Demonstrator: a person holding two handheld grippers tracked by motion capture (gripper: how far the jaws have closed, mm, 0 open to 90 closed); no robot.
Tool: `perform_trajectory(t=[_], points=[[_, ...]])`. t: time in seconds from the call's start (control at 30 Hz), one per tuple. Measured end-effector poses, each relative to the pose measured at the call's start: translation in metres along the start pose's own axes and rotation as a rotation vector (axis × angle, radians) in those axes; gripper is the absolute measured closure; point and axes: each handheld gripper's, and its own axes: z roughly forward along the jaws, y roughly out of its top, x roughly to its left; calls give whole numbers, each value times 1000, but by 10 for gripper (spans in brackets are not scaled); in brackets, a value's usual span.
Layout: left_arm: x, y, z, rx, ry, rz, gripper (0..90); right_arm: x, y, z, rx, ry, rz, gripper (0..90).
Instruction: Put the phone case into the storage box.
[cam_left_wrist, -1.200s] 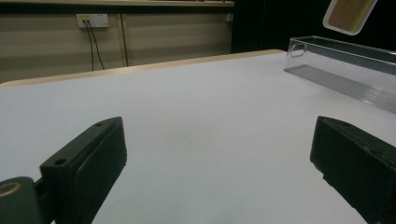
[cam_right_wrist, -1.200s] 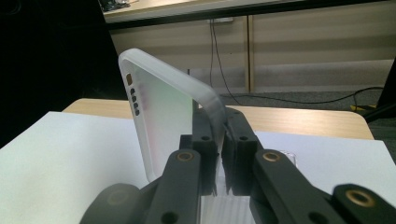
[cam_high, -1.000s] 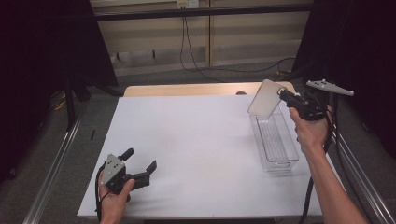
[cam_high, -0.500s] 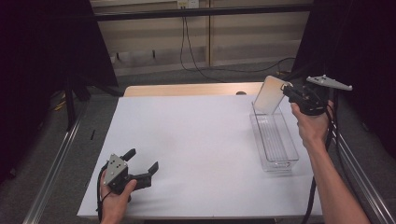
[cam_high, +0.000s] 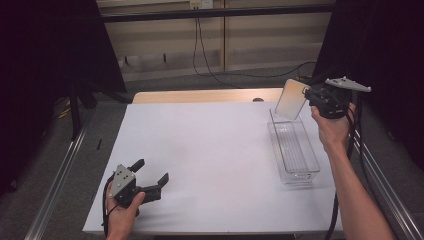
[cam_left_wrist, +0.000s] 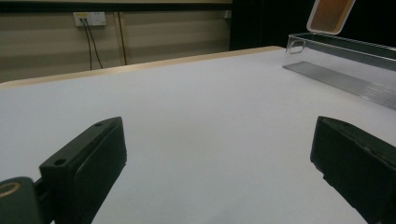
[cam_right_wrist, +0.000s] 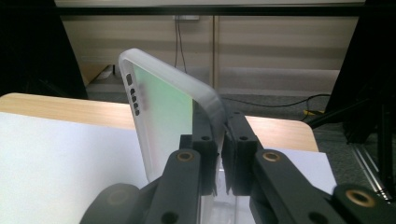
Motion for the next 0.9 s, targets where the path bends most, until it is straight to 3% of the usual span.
perform_trajectory(t=[0.9], points=[[6, -1, 3, 11, 17, -6, 33, 0, -16, 28, 56, -9, -88, 843]])
